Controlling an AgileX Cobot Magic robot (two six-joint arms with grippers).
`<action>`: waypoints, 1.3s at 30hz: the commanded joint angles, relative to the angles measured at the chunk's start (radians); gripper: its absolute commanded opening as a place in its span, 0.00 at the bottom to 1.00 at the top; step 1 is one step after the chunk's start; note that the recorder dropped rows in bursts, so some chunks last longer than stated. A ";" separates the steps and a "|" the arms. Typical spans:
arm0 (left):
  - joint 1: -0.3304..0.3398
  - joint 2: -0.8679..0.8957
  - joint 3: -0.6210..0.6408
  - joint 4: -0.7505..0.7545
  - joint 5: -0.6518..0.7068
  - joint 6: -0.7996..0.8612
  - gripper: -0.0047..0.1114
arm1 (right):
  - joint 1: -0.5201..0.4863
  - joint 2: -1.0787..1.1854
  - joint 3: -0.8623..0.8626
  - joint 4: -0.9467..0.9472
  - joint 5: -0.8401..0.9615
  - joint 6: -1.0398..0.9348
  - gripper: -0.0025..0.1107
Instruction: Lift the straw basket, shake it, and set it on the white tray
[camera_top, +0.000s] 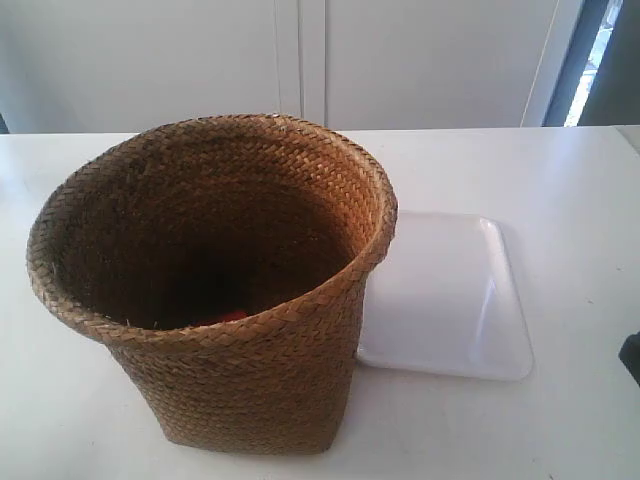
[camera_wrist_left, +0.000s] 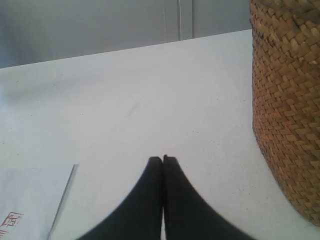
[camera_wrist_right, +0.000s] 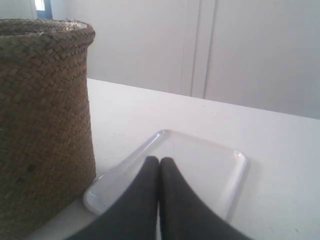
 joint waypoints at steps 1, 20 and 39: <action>-0.006 -0.004 0.003 -0.005 0.003 -0.003 0.04 | 0.000 -0.006 0.006 0.001 0.004 0.000 0.02; -0.006 -0.004 0.003 -0.005 0.003 -0.003 0.04 | 0.000 -0.006 0.006 0.001 0.004 0.000 0.02; -0.006 -0.004 -0.011 -0.100 -0.943 -0.448 0.04 | 0.000 0.040 -0.122 0.047 -0.701 0.216 0.02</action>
